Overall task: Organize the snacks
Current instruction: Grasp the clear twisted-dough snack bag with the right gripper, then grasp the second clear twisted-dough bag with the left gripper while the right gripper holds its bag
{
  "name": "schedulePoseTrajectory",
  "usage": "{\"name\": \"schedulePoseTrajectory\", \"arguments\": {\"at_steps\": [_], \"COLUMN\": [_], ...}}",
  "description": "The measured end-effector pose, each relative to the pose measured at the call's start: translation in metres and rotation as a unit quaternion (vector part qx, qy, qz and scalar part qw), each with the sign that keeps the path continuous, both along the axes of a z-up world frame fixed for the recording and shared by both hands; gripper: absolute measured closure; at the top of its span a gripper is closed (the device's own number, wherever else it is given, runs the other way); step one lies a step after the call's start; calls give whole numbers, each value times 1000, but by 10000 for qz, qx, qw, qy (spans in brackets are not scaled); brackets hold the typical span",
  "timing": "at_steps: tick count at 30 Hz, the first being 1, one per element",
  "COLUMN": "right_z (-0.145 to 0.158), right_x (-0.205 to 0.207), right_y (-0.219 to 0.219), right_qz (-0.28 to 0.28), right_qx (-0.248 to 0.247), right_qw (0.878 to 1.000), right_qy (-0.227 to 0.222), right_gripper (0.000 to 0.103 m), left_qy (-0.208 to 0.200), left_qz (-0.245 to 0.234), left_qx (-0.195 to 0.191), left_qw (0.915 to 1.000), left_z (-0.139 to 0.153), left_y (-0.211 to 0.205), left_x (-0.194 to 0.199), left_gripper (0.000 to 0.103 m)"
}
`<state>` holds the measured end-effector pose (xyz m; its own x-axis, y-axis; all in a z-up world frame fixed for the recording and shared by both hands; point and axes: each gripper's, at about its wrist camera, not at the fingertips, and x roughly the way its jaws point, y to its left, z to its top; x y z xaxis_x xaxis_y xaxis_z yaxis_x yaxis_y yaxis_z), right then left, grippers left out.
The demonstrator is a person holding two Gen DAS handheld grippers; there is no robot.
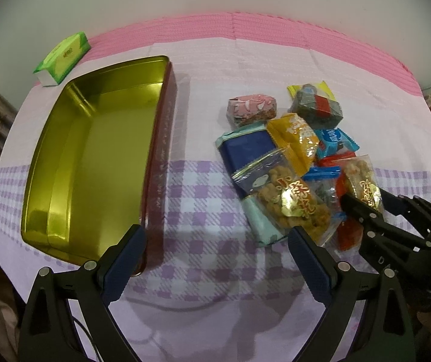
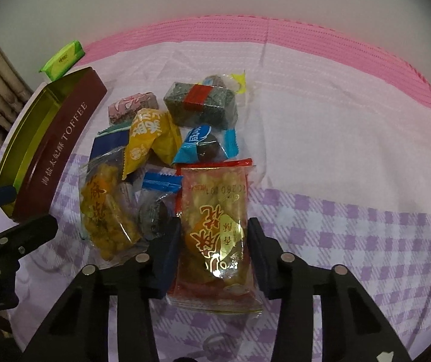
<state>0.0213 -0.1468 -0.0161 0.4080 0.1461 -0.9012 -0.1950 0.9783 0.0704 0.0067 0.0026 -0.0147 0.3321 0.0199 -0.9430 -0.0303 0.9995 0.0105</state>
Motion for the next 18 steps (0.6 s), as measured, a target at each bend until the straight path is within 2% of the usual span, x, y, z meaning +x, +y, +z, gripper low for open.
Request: {"name": "schedulePoseTrajectory", "arguments": {"at_steps": [9,15,18], "right_z": [7,12,13], "right_x": [-11,-12,-11], "right_y": [-25,-50,-60], "right_qz": [-157,-425,-561], "right_qx": [118,156,213], "right_qw": [9998,9989,9982], "right_qy": [-45,-85,-72], "right_gripper": [69,69,69], "left_qy": [285,565,719], "left_qz": [41,229,362], "left_qx": [-297,-526,-534], "left_qw": [9991,9968,9953], "left_z": [-2,-5,-10], "left_y": [-8,-15,-19], "left_x": [14,31,37], "left_gripper": [8,8,13]}}
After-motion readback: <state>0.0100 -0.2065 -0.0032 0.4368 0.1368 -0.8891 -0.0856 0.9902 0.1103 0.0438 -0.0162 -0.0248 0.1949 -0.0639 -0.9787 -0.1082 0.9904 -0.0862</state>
